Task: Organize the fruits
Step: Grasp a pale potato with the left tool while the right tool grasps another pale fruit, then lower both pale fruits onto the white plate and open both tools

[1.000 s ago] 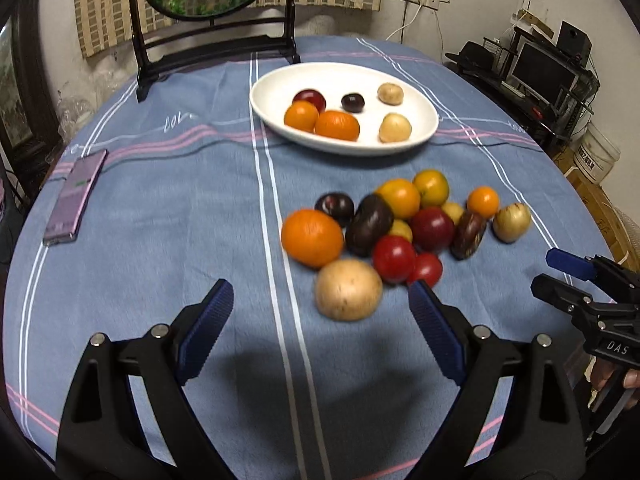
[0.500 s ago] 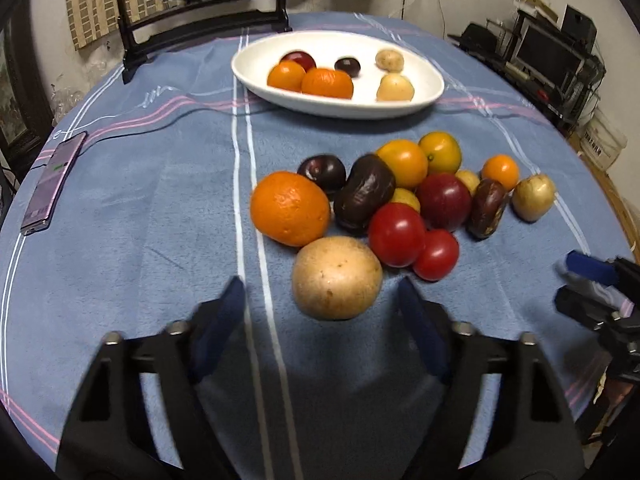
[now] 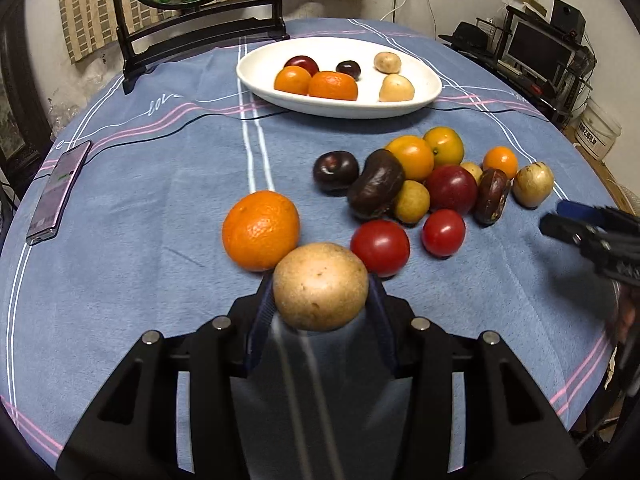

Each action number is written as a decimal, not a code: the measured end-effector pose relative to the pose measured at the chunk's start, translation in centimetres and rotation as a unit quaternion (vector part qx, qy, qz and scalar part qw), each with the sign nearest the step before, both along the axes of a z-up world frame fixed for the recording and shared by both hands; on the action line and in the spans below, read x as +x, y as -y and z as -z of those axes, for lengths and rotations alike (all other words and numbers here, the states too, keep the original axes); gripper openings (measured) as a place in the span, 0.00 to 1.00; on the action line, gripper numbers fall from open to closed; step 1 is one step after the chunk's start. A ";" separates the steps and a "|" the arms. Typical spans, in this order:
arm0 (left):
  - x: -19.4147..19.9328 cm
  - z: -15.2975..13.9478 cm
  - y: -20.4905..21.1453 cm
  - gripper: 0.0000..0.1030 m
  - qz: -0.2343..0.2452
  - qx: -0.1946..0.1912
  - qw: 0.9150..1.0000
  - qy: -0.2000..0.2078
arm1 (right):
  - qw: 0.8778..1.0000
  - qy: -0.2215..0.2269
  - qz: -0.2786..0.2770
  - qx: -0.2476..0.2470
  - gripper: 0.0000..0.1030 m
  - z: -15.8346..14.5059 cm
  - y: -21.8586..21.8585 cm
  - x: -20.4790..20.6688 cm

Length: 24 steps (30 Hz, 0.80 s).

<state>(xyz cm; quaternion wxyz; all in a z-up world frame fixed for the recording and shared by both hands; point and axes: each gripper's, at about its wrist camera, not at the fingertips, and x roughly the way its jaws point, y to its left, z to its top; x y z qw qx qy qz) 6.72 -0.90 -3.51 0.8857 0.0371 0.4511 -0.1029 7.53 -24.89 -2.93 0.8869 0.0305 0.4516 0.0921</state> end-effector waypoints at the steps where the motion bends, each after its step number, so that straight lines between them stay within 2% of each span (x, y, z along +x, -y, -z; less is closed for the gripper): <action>1: 0.0 0.0 -0.2 0.45 -0.001 -0.002 1.000 0.001 | 1.000 0.003 0.002 -0.009 0.62 -0.1 -0.3 0.5; 3: -0.1 0.0 -0.6 0.45 -0.005 -0.005 1.000 -0.001 | 1.000 0.002 0.003 -0.028 0.62 0.1 -0.8 1.7; 6: 0.1 0.2 -1.2 0.45 -0.008 -0.011 1.000 -0.008 | 0.999 0.001 0.013 -0.047 0.45 0.4 -1.0 2.8; 7: 0.1 0.2 -1.3 0.45 -0.008 -0.012 1.000 -0.007 | 0.999 0.001 0.013 -0.051 0.44 0.4 -1.0 2.8; 18: 0.5 -1.5 -2.6 0.45 -0.012 -0.027 0.999 0.016 | 1.000 0.024 0.011 0.002 0.43 -1.7 0.4 0.2; 24: 0.3 -3.1 -3.0 0.45 -0.014 -0.045 0.998 0.034 | 0.999 0.048 -0.004 0.006 0.43 -3.9 -0.1 -1.0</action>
